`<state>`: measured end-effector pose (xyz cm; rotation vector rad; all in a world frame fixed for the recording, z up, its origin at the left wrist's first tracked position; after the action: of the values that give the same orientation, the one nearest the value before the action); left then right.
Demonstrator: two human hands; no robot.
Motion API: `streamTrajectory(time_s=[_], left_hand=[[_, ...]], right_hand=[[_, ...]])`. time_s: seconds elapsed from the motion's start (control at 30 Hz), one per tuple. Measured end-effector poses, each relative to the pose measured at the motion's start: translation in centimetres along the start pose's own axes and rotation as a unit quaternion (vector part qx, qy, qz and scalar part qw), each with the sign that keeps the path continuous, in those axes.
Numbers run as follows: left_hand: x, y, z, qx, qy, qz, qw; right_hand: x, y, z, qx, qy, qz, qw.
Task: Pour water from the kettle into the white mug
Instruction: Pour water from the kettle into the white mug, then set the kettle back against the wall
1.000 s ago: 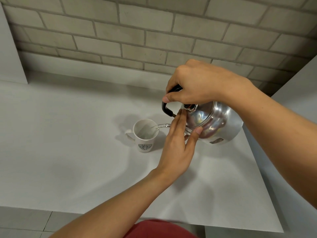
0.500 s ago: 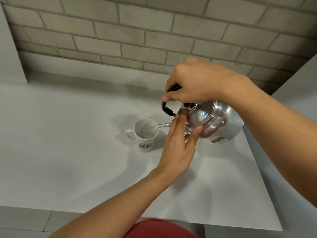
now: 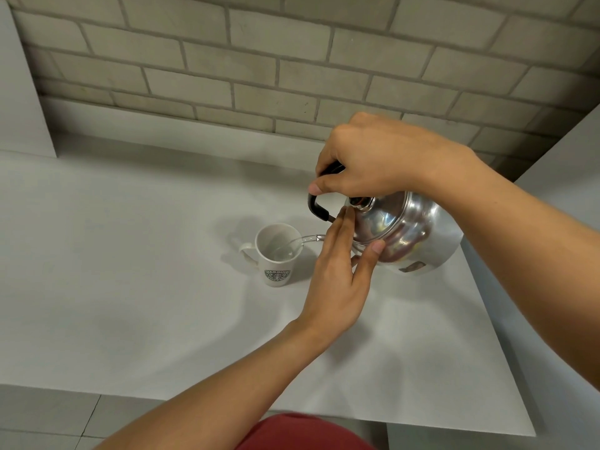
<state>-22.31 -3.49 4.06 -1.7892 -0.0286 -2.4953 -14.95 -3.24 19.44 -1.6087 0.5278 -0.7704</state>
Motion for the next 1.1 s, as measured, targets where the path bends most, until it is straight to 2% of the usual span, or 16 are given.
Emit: streamTrajectory(time_s=[0.27,0.43,0.63,0.73,0.83,0.93,1.1], left_hand=[[0.1,0.0,-0.3,-0.013,-0.001,0.007,1.0],[-0.3,-0.1,-0.2,-0.035,-0.01,0.057,0.998],[-0.3,-0.7,0.0,-0.067,-0.009,0.069,0.995],[-0.1,-1.2,0.1,-0.092,0.0,0.115,0.989],[0.7,-2.1,0.1,-0.081,0.035,0.147,0.985],[1.1,-3.5,0.1,-0.044,0.072,0.125,0.989],[1.1,-4.4,1.3,0.01,0.06,0.066,0.996]], right_hand=[[0.2,0.0,-0.6,0.009,0.013,0.003,1.0],[0.9,0.2,-1.7,0.026,0.038,0.028,0.999],[1.9,0.1,-3.1,0.095,0.052,0.054,0.993],[2.9,0.7,-4.3,0.134,0.067,0.078,0.986],[4.0,1.7,-6.2,0.192,0.097,0.125,0.969],[5.9,3.2,-8.5,0.245,0.152,0.197,0.937],[8.3,5.2,-11.8,0.316,0.212,0.275,0.883]])
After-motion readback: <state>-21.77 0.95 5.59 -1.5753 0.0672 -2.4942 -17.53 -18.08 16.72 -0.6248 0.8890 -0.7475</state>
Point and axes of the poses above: each hand's wrist, its own z-axis towards the middle knuckle, its own y-axis out of the palm, x = y × z, the point moved 9 cm from there along z, towards the middle knuckle, and after that the axes turned 9 degrees about -z, right-handed, at the moved point
